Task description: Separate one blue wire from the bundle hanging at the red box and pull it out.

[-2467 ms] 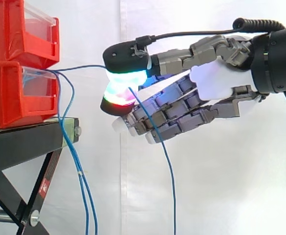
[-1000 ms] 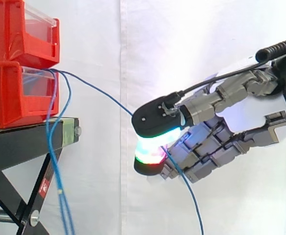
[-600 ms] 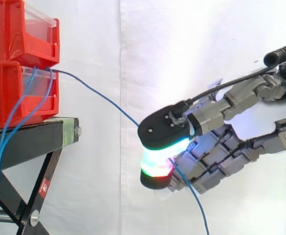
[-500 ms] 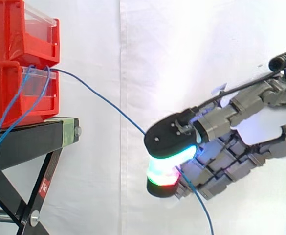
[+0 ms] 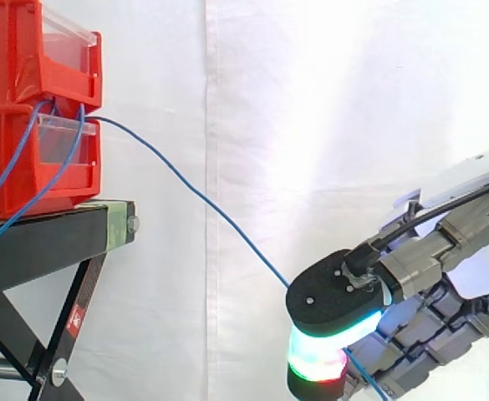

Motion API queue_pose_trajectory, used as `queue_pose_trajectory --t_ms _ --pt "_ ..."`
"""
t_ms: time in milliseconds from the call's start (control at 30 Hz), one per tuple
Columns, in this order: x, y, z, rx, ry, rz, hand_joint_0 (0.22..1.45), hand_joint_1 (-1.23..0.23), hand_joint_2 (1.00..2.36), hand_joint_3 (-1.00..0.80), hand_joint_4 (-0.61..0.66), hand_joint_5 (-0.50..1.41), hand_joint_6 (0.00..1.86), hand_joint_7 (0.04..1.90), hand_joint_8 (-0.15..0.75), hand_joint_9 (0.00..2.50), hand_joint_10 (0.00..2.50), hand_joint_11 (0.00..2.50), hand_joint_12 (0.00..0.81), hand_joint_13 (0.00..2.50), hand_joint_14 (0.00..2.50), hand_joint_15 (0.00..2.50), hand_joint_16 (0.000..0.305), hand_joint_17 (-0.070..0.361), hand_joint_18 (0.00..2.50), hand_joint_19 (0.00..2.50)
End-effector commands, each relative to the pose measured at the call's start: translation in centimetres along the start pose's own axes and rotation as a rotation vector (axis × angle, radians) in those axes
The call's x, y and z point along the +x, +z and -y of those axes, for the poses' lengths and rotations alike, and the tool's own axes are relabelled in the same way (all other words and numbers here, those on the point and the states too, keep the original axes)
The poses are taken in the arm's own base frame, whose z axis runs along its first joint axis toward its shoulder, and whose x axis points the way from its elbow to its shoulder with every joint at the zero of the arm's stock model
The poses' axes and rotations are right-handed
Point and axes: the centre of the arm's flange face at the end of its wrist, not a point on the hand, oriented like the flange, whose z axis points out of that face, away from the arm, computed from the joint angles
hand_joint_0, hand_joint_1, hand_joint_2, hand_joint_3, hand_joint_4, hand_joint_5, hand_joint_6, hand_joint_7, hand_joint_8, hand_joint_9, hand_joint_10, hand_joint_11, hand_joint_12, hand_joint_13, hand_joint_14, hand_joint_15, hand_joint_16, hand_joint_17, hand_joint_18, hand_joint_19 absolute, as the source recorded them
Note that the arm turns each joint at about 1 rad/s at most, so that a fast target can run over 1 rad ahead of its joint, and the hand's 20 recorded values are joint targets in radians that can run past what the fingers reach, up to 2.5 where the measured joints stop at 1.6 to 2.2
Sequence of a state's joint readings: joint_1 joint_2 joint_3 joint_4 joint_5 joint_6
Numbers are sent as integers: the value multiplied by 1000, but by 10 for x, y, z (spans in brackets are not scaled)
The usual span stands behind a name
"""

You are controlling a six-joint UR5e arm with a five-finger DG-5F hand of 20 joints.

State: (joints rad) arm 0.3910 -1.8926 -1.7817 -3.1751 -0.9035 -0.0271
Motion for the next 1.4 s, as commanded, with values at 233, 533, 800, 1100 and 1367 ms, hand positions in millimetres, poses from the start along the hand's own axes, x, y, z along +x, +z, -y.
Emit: queue_pose_trajectory --t_ms 233,533,800,1100,1367 --pt "9 11 -12 -115 83 2 652 -876 1019 -191 76 -160 754 1152 234 568 12 449 371 124 4 107 59 132 174 137" --pt "15 19 -25 -214 161 5 651 -877 1019 -188 77 -160 754 1151 227 550 11 385 371 124 3 110 59 132 176 133" --pt "16 20 -27 -228 172 5 653 -877 1018 -194 75 -160 754 1152 229 552 11 398 371 124 4 103 59 132 177 126" --pt "16 20 -27 -228 172 5 652 -877 1018 -188 69 -160 753 1154 230 550 13 388 372 123 4 110 59 132 177 127" --pt "16 20 -27 -228 172 5 652 -877 1018 -191 72 -161 754 1151 233 554 11 400 372 123 5 110 59 132 178 130"
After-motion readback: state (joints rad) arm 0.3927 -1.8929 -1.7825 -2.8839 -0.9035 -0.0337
